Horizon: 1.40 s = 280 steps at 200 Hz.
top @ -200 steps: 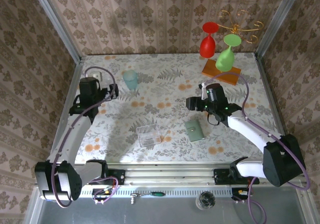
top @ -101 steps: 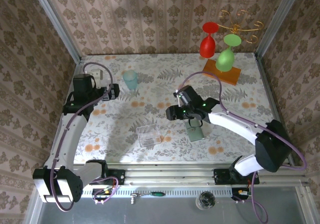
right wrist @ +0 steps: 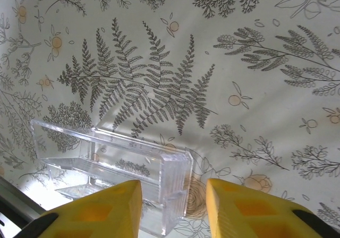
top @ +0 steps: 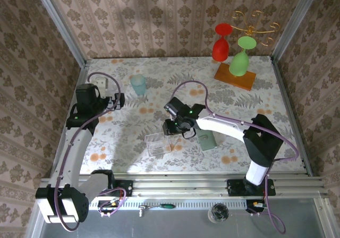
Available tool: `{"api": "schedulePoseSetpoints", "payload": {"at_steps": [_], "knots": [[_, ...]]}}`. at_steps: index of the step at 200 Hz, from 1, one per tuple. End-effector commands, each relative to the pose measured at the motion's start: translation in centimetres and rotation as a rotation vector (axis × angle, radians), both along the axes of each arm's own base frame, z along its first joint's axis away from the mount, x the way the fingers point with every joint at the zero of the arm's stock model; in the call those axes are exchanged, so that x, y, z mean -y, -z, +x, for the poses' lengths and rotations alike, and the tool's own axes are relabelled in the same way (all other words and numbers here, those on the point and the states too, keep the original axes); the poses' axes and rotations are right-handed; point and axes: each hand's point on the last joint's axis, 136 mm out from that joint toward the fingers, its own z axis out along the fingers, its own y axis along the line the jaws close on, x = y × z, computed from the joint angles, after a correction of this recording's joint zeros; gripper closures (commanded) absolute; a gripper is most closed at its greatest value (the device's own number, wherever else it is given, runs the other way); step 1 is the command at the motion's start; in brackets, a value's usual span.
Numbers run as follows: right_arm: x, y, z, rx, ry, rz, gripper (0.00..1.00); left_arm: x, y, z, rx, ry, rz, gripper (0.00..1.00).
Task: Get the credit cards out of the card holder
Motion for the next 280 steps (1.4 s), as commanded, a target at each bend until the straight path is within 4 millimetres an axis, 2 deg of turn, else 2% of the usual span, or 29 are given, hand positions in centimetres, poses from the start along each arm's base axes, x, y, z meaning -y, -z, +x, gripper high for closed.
{"api": "schedulePoseSetpoints", "payload": {"at_steps": [1, 83, 169, 280], "knots": [[0.2, 0.0, -0.2, -0.008, 0.017, -0.059, 0.65, -0.9, -1.4, -0.1, 0.065, -0.023, 0.025, 0.0], [0.4, 1.5, -1.4, -0.065, -0.001, -0.125, 0.71, -0.9, -1.4, -0.2, 0.06, -0.021, 0.02, 0.0], [-0.7, 2.3, -1.4, -0.097, -0.038, -0.123, 0.75, -1.4, -1.5, -0.3, 0.067, -0.038, 0.027, 0.0], [-0.9, 2.9, -1.3, -0.107, -0.044, -0.133, 0.82, -1.4, -1.1, -0.1, 0.05, -0.034, 0.021, 0.0]]}}
